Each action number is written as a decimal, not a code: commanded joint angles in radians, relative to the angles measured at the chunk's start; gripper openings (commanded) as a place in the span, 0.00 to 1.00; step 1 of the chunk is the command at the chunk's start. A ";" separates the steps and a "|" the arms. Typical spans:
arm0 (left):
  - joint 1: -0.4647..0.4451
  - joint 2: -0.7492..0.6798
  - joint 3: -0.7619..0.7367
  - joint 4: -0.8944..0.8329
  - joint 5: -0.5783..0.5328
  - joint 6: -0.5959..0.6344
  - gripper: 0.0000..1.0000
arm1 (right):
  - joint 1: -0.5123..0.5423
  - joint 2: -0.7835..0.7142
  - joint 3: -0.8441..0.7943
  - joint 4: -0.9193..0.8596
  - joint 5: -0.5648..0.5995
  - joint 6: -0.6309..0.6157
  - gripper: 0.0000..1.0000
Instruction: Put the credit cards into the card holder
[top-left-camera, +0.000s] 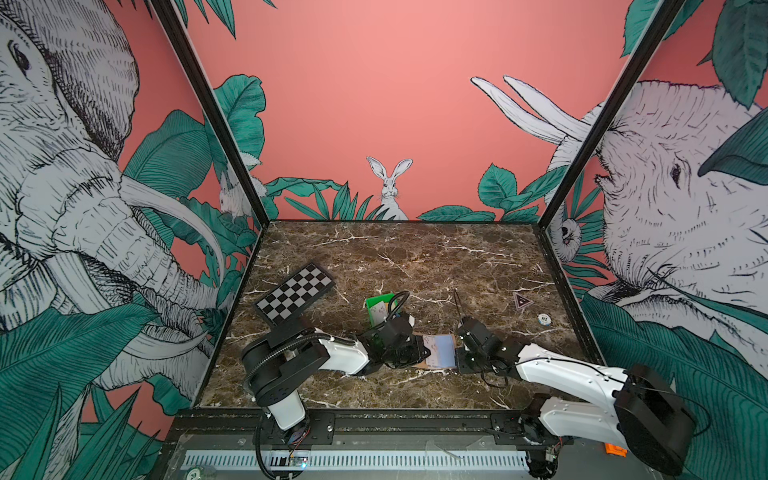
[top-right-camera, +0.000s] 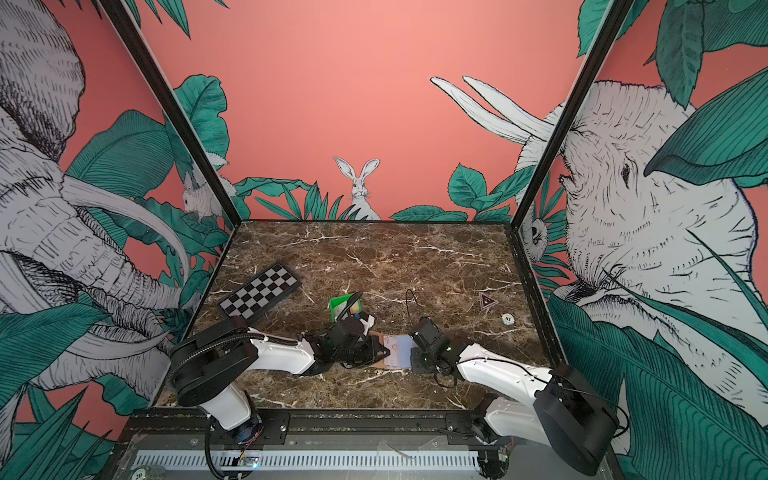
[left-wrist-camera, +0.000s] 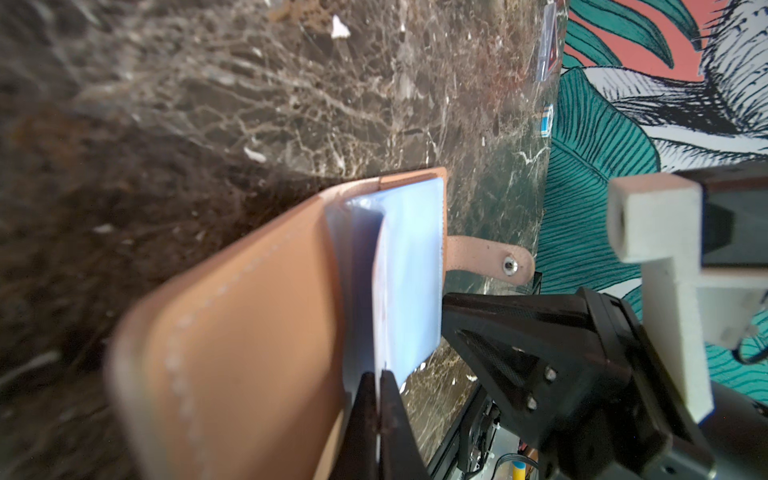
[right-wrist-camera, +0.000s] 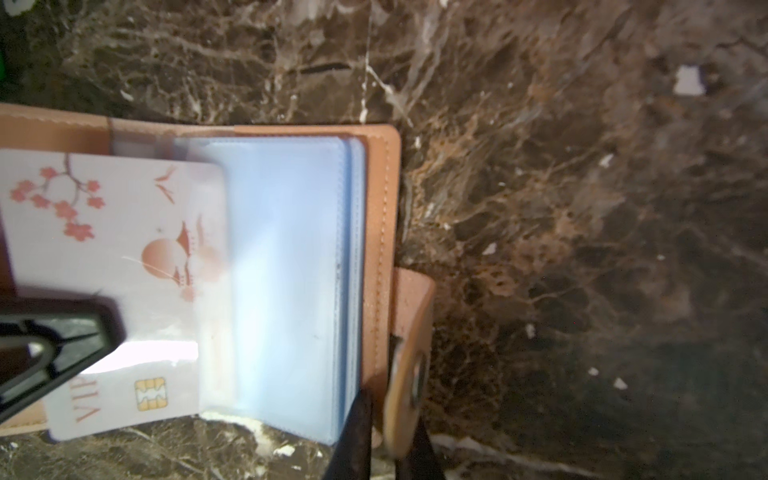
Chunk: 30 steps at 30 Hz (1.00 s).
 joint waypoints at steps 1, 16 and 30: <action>-0.005 0.024 0.016 -0.034 -0.001 -0.001 0.00 | -0.002 0.001 -0.010 0.018 -0.004 0.005 0.13; -0.005 0.022 0.037 -0.120 -0.012 0.026 0.06 | -0.002 0.004 -0.010 0.019 -0.003 0.004 0.13; -0.005 -0.011 0.068 -0.257 -0.040 0.071 0.20 | -0.002 0.004 -0.016 0.022 -0.002 0.005 0.13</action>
